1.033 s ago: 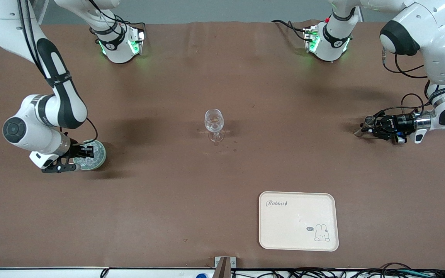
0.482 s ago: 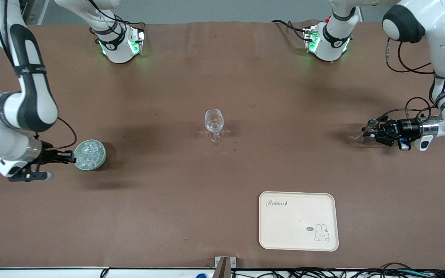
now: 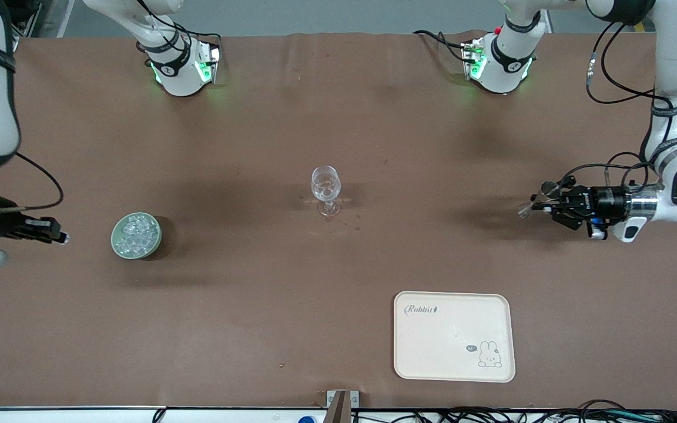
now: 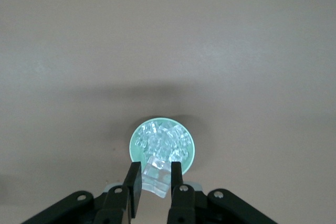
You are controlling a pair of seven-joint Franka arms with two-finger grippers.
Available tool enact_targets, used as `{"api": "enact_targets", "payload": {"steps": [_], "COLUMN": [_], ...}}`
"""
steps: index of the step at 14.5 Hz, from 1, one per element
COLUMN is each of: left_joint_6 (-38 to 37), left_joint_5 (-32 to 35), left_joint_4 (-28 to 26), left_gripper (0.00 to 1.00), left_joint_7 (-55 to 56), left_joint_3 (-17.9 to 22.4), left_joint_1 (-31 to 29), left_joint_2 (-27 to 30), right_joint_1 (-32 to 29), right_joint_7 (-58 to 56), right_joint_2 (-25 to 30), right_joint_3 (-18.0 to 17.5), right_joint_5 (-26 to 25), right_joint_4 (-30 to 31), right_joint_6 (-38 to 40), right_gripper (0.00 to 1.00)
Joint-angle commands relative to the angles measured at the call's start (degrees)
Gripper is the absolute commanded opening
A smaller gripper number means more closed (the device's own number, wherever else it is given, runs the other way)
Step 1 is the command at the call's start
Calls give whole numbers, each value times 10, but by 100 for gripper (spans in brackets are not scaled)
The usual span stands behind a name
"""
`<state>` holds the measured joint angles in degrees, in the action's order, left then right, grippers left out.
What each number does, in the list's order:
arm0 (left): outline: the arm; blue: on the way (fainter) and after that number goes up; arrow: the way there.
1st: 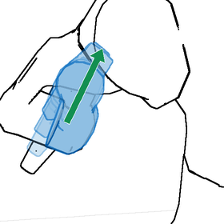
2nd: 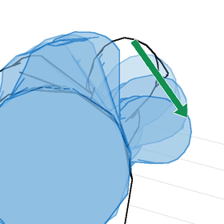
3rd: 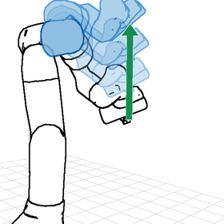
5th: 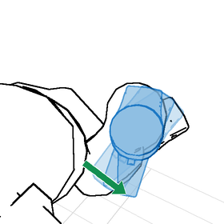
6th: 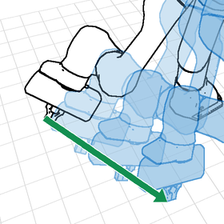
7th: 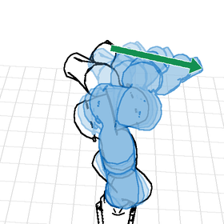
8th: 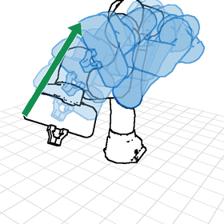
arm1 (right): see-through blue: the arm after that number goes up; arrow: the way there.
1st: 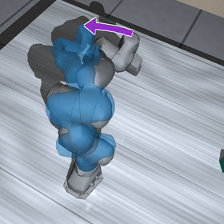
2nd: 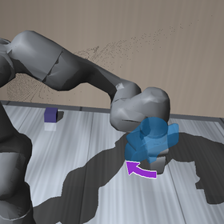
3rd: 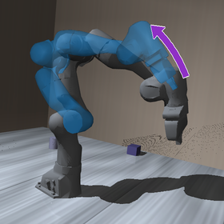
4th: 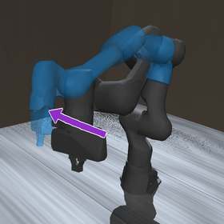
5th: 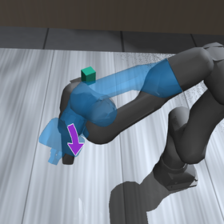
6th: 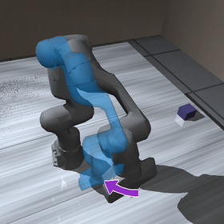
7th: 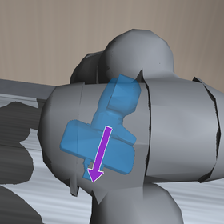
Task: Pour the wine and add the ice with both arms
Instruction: 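Lift the ice with the right gripper while the left gripper lifts the jigger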
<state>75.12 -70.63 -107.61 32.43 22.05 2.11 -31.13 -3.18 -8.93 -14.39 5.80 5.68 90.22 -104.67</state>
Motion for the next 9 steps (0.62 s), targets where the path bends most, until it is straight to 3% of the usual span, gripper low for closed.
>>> {"api": "enact_targets", "payload": {"steps": [1,7,9], "left_joint_6": [57,181,240], "left_joint_5": [8,19,19], "left_joint_4": [-17,-12,-11], "left_gripper": [0,0,0], "left_joint_7": [85,181,225], "left_joint_3": [-79,-247,-306], "left_joint_1": [-4,-6,-6], "left_joint_2": [67,111,116], "right_joint_1": [-3,-2,-15], "right_joint_7": [22,65,94], "right_joint_2": [40,112,122], "right_joint_3": [3,11,-11], "right_joint_5": [11,-3,-37], "right_joint_4": [-9,-40,-67], "right_joint_6": [42,139,183], "right_gripper": [1,1,1]}}
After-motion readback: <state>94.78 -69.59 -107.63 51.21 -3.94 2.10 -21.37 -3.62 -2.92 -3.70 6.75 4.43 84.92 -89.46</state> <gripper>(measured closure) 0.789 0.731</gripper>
